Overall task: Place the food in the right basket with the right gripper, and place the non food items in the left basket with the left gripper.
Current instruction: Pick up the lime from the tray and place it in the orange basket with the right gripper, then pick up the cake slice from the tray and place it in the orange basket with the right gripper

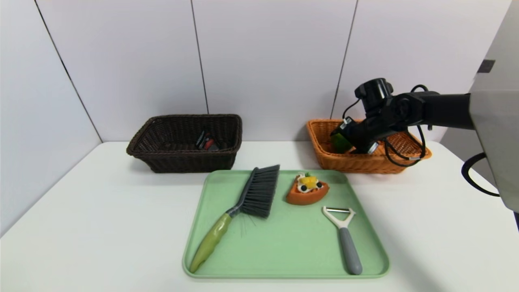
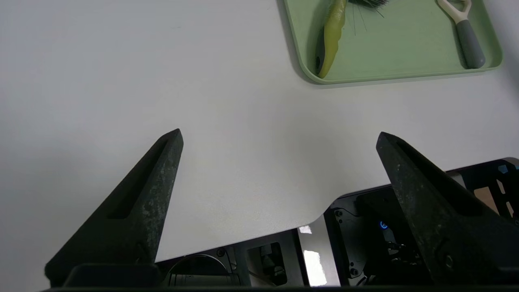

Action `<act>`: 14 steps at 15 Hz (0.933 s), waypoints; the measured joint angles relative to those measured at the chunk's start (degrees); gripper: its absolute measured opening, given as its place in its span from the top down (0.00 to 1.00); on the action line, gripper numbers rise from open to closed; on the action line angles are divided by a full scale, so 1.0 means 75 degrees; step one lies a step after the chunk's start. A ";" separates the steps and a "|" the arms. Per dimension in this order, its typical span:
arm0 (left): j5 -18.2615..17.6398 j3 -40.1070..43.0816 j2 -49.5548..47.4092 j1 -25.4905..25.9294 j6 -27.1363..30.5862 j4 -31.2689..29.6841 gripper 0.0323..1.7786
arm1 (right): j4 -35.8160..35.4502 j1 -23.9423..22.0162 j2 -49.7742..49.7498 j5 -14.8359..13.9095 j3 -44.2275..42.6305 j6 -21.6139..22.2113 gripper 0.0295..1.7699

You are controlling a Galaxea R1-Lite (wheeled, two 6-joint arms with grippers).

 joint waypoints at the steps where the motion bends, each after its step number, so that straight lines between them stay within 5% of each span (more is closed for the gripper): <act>1: -0.0003 0.0023 -0.0011 0.0003 0.0000 -0.0002 0.05 | -0.0036 0.0018 -0.0011 0.0007 0.0003 0.0000 0.22; 5: 0.0000 0.0075 -0.0036 0.0003 0.0000 -0.0008 0.05 | -0.0250 0.0041 -0.0250 -0.0031 0.0015 -0.0226 0.15; 10: 0.0034 0.0239 -0.0107 0.0003 0.0117 -0.0254 0.05 | -0.0297 0.0460 -0.1169 -0.1256 0.0041 -0.1868 0.09; 14: 0.0049 0.1084 -0.0525 0.0010 0.0936 -0.1302 0.05 | -0.0078 0.1122 -0.2201 -0.1388 0.0059 -0.2077 0.07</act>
